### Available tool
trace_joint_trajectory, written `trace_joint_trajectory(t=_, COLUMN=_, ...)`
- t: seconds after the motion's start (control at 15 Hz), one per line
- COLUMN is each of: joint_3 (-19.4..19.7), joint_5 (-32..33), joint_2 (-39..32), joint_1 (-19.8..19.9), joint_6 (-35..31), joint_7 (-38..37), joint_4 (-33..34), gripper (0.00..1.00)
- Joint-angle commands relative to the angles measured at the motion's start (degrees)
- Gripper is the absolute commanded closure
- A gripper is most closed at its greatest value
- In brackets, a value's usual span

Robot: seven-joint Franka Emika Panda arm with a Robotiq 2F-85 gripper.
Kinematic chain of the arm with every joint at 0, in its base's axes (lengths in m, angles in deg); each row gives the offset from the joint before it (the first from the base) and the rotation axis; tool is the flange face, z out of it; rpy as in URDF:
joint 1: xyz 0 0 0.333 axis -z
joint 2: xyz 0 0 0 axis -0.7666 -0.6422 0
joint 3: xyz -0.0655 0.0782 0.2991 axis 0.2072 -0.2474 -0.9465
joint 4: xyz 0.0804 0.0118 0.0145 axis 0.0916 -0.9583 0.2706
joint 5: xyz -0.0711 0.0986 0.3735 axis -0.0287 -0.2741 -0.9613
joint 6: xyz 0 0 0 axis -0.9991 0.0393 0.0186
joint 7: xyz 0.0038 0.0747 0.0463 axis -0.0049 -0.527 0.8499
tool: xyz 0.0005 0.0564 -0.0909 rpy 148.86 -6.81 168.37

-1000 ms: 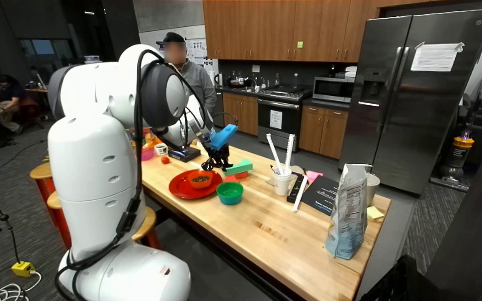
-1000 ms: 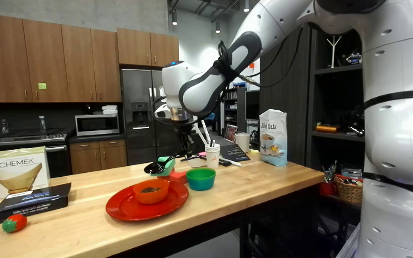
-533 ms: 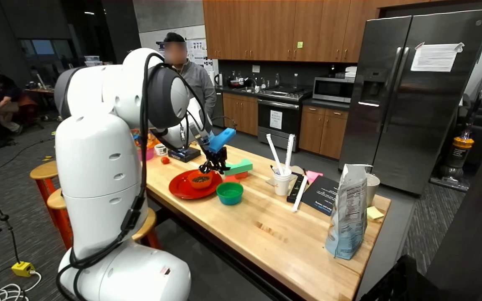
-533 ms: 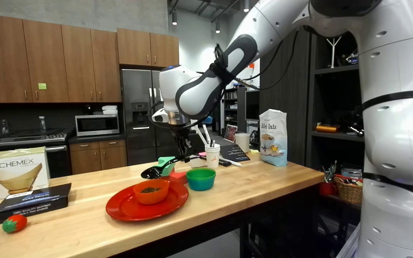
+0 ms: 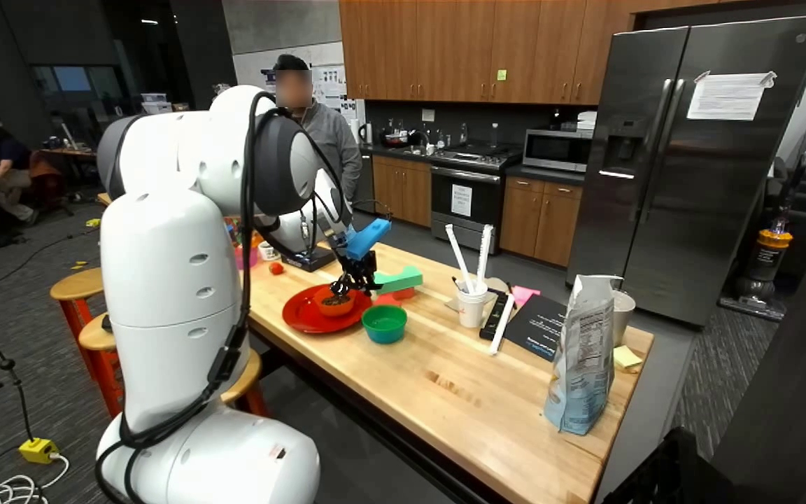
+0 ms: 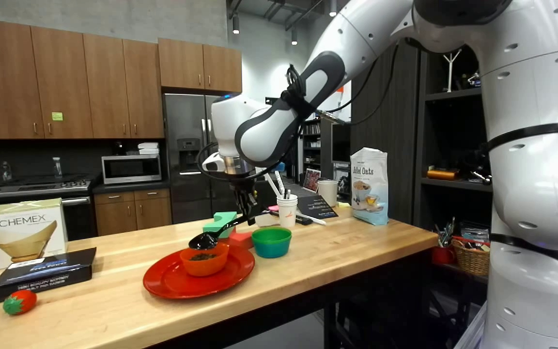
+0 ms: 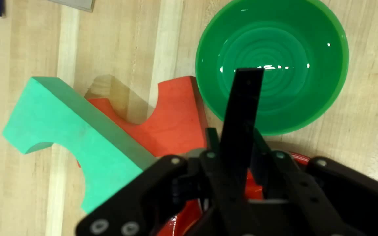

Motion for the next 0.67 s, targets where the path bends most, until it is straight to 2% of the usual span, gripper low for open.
trace_joint_trajectory(t=0.0, joint_3=0.2, joint_5=3.0, joint_2=-0.5, joint_1=-0.7, joint_6=0.9, joint_7=-2.2, joint_4=0.8, gripper=0.94)
trace_joint_trajectory(t=0.27, joint_3=0.1, joint_5=7.4, joint_2=-1.2, joint_1=-1.5, joint_6=1.1, joint_7=-5.7, joint_4=0.8, gripper=0.94)
trace_joint_trajectory(t=0.6, joint_3=-0.1, joint_5=16.1, joint_2=-2.1, joint_1=-2.7, joint_6=4.2, joint_7=-12.1, joint_4=1.6, gripper=0.94)
